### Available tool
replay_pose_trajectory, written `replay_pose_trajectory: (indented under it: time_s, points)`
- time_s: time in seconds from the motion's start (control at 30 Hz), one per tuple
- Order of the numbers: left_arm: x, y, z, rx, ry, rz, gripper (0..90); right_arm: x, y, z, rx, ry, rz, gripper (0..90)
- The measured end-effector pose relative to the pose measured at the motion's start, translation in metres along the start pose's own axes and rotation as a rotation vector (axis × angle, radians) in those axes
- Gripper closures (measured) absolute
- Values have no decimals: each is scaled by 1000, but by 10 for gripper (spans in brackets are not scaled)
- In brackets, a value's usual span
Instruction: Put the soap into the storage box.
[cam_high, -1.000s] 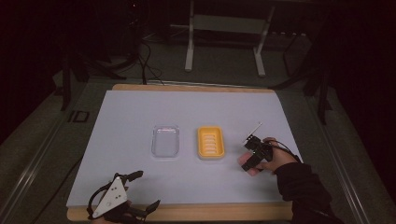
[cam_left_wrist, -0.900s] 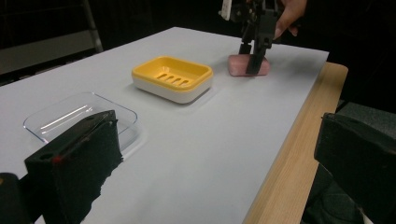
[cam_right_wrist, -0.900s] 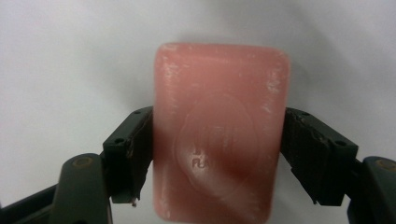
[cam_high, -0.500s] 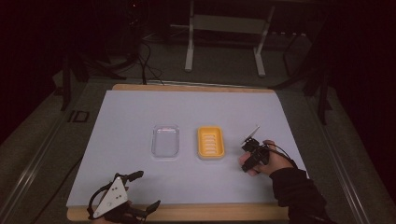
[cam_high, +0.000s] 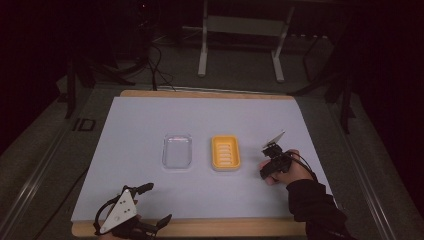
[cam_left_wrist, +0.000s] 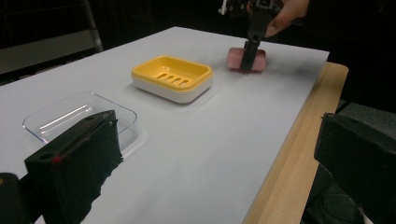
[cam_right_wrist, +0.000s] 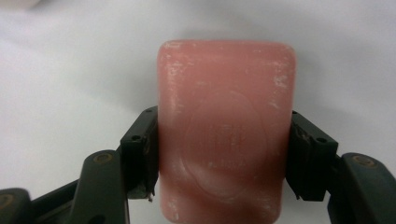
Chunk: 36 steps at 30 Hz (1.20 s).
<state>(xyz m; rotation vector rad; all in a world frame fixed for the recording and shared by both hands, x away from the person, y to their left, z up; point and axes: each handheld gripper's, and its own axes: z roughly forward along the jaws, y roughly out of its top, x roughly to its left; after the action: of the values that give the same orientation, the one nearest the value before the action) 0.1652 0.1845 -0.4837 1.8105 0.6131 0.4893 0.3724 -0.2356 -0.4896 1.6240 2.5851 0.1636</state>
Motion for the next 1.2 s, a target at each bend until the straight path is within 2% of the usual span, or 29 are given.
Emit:
replay_pose_trajectory:
  time_s: [0.27, 0.43, 0.57, 0.73, 0.9, 0.97, 1.2]
  points:
    - [0, 0, 0, 2, 2, 0, 8, -8, 11, -8, 0, -9, 80, 374]
    - [0, 0, 0, 1, 3, -1, 8, -10, 21, -16, -14, -21, 117, 374]
    - [0, 0, 0, 0, 1, -3, 8, -10, 30, -25, -14, -14, 151, 374]
    - [-1, 0, 0, -2, 0, -2, 8, -8, 43, -33, -19, -47, 170, 374]
    - [0, 0, 0, -1, 1, -1, 8, -6, 54, -44, -40, -58, 195, 374]
    - [0, 0, 0, -2, 0, -2, 8, -3, 58, -50, -51, -66, 188, 374]
    - [0, 0, -1, -5, -1, -4, 8, 7, 71, -70, -82, -60, 200, 374]
